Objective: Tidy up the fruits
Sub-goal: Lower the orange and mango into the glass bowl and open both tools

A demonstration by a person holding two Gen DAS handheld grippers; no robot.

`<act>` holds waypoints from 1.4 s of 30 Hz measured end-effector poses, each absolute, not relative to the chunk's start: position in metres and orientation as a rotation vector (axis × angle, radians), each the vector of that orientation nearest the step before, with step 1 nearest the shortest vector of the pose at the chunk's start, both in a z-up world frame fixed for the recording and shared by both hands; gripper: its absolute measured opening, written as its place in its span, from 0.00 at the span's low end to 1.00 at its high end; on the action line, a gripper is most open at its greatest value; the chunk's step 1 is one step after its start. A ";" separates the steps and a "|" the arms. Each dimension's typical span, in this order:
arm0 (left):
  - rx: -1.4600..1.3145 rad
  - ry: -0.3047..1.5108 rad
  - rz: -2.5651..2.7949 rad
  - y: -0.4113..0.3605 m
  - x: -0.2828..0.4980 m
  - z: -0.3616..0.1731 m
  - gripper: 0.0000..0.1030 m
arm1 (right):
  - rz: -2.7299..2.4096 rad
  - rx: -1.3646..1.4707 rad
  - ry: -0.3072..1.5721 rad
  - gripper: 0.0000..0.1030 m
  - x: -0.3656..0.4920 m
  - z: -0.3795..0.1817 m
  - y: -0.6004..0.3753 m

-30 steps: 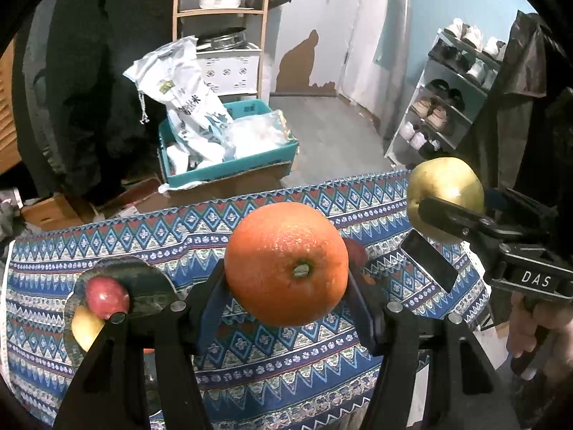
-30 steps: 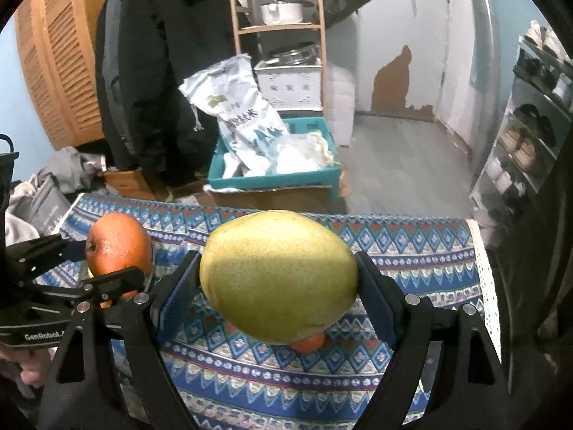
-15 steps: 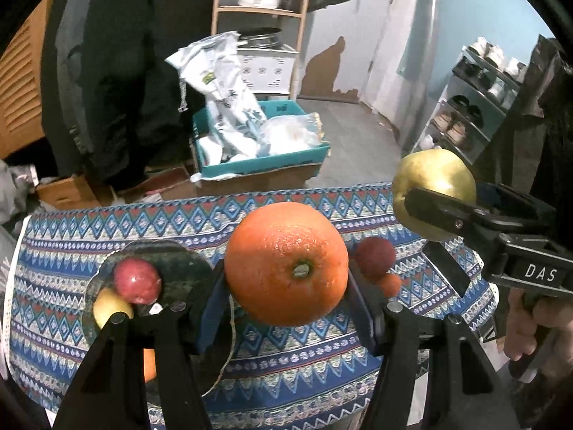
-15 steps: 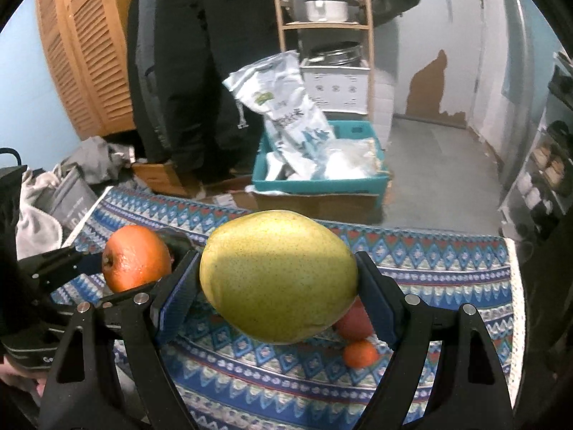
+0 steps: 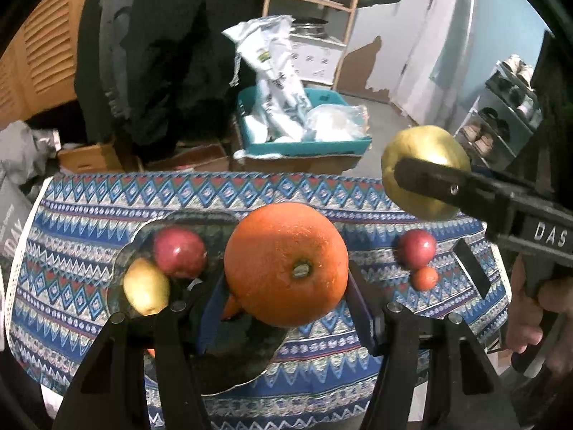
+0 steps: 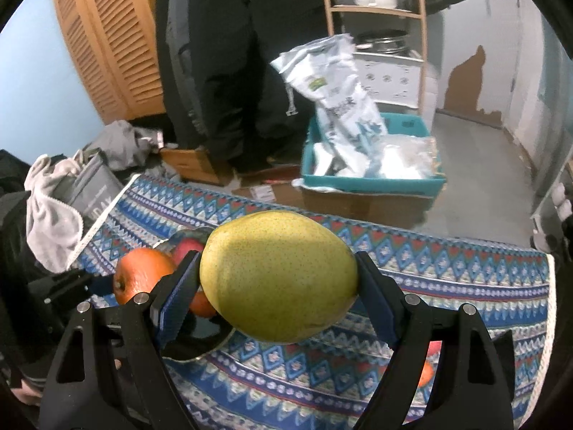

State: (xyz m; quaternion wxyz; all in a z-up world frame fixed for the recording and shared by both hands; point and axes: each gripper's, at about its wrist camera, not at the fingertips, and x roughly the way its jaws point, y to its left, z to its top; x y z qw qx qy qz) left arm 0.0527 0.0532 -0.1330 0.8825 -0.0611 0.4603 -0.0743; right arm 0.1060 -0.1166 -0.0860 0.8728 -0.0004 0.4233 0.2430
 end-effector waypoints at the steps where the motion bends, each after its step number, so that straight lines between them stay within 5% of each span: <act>1: -0.131 0.967 -0.149 0.057 0.053 -0.137 0.61 | 0.515 0.001 0.892 0.81 0.108 -0.089 -0.111; 42: -0.252 1.203 -0.014 0.123 0.059 -0.244 0.62 | 0.657 -0.120 1.204 0.81 0.138 -0.220 0.009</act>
